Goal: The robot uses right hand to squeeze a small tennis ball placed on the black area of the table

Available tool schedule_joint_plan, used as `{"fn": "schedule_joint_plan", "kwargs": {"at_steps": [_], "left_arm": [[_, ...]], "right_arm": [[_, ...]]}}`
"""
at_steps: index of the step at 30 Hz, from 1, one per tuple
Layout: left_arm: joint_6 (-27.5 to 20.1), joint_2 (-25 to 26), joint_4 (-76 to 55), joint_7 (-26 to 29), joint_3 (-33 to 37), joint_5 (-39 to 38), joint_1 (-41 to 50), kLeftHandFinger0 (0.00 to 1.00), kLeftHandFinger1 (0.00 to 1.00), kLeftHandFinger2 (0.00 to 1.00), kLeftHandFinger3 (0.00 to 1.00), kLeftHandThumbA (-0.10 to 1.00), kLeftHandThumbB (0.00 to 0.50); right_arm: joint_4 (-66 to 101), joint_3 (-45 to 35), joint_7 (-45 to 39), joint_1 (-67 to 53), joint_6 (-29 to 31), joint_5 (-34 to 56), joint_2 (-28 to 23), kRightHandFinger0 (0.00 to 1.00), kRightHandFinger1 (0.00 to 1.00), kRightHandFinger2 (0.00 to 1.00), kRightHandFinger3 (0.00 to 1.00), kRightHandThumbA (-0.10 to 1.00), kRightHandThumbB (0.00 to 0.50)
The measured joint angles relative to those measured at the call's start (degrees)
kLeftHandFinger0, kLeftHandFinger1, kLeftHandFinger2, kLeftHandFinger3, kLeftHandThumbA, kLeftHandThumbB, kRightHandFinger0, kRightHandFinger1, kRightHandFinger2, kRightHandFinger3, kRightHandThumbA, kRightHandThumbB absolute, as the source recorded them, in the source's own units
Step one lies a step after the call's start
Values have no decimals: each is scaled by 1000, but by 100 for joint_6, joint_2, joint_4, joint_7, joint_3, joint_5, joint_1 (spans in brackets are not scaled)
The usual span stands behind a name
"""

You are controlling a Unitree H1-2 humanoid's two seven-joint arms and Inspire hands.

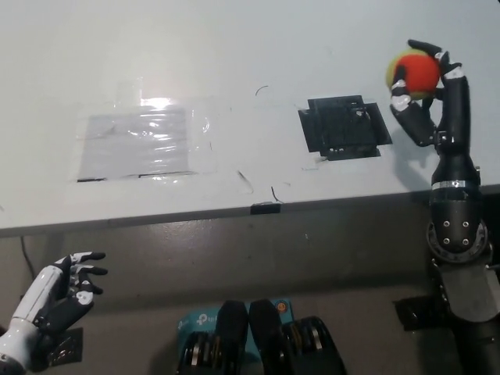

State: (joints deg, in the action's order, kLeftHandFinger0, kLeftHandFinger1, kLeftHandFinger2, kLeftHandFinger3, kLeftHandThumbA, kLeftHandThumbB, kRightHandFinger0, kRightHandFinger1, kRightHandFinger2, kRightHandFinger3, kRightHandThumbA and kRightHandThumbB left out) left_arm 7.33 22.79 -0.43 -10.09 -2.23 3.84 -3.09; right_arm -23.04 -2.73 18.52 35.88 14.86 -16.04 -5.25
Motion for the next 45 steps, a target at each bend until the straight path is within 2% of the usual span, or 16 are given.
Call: {"fn": "schedule_joint_plan", "kwargs": {"at_steps": [2,6,7,12,16,18,23,30,33,36,38,41,42,43,44,45], "left_arm": [[-3,-2,-1,0,-10,0,0,376,493,641,746,7,23],[-5,-5,-4,0,-25,3,2,402,517,662,755,19,19],[-1,-5,-7,0,-26,5,5,380,500,649,745,-2,14],[-26,-5,10,0,-34,6,12,359,481,626,725,-1,27],[-42,-5,16,0,-46,5,16,360,482,627,723,49,22],[-50,-5,16,0,-46,10,16,377,490,630,731,3,18],[-65,-6,7,-1,-48,14,19,411,514,662,759,-17,12],[-42,-6,-6,-3,-46,19,19,386,494,639,726,17,25],[-41,-5,-6,-4,-44,24,19,351,467,616,716,-22,26],[-73,-5,2,-19,-45,19,19,357,478,631,726,23,32],[-79,-5,2,-21,-46,20,17,367,487,641,734,27,30],[-81,-5,4,-27,-46,19,18,374,487,632,733,34,31],[-80,-5,4,-31,-47,19,18,373,487,632,733,28,25],[-80,-6,3,-33,-45,21,17,374,488,632,732,29,26],[-80,-6,4,-34,-44,22,17,362,475,622,726,32,27],[-80,-6,4,-35,-43,24,17,357,472,626,728,38,28]], "right_arm": [[3,-112,-49,0,-1,210,77,0,0,100,110,-100,174],[128,-278,-153,-36,-39,566,228,0,0,46,106,-100,153],[171,-298,-170,-46,-54,623,249,0,0,48,115,-100,141],[566,-413,-276,-85,-166,968,384,0,0,94,143,-100,155],[724,-490,-301,-85,-195,1191,516,0,0,121,167,-100,157],[749,-500,-302,-87,-214,1254,564,0,0,127,166,-100,160],[856,-505,-289,-128,-314,1288,646,0,0,114,141,-100,189],[841,-484,-270,-297,-379,1184,587,0,0,175,131,-100,183],[683,-389,-269,-297,-379,1033,418,0,0,255,241,-100,123],[491,-37,-315,-287,-421,709,56,0,34,343,336,-100,109],[350,274,-403,-259,-448,467,-261,0,176,518,432,-100,143],[213,728,-617,-196,-614,133,-754,0,270,617,492,-100,152],[132,894,-691,-146,-664,11,-888,0,294,649,515,-100,128],[46,1049,-740,-87,-709,-100,-1025,0,330,700,514,-100,28],[-20,1168,-777,-45,-760,-191,-1118,0,337,708,505,-100,1],[-106,1314,-820,4,-829,-331,-1220,0,321,670,458,-100,0]]}}
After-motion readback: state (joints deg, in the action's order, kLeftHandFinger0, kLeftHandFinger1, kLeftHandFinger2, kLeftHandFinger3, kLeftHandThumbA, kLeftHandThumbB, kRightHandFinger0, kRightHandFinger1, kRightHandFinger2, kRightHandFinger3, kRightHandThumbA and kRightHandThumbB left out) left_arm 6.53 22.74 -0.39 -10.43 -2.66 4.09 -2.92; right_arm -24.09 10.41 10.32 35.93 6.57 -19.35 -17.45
